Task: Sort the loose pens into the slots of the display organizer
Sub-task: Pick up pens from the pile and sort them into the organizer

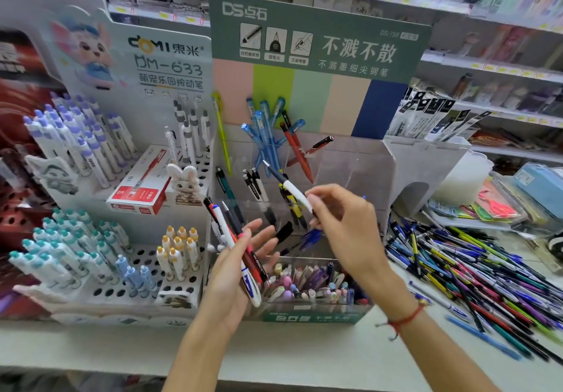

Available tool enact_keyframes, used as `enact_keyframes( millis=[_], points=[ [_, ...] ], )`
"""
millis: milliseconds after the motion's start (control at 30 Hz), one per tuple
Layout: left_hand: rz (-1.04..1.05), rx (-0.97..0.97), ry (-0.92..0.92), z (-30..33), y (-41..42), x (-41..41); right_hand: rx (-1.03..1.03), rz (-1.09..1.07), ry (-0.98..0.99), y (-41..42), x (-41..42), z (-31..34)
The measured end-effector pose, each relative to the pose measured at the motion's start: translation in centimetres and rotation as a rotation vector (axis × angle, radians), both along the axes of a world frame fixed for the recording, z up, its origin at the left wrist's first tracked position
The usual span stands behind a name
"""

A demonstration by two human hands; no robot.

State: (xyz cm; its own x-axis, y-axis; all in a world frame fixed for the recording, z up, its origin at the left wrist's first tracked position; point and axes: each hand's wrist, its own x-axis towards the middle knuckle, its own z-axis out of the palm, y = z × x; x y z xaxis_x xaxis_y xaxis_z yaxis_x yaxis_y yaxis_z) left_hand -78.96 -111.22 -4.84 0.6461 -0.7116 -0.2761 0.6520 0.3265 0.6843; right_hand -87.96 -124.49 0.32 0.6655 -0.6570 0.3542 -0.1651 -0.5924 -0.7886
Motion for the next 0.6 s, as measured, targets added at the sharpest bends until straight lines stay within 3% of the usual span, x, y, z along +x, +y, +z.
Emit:
enact_keyframes(
  millis=[100, 200, 300, 467, 600],
  points=[
    [0.036, 0.015, 0.030, -0.2, 0.9, 0.9, -0.275, 0.009, 0.142, -2.2, 1.3, 2.0],
    [0.041, 0.017, 0.044, -0.4, 1.5, 1.5, -0.455, 0.039, 0.117, -2.8, 3.0, 3.5],
    [0.007, -0.014, 0.044, -0.5, 2.0, 1.8, -0.554, 0.118, 0.164, -3.1, 5.0, 4.3],
    [-0.065, -0.015, -0.008, -0.2, 2.4, 1.5, -0.735, 0.286, 0.401, -2.8, 8.7, 3.6],
    [-0.029, 0.068, -0.028, -0.1, 2.4, 1.3, -0.748, 0.203, 0.279, -2.6, 10.5, 0.2]
  ],
)
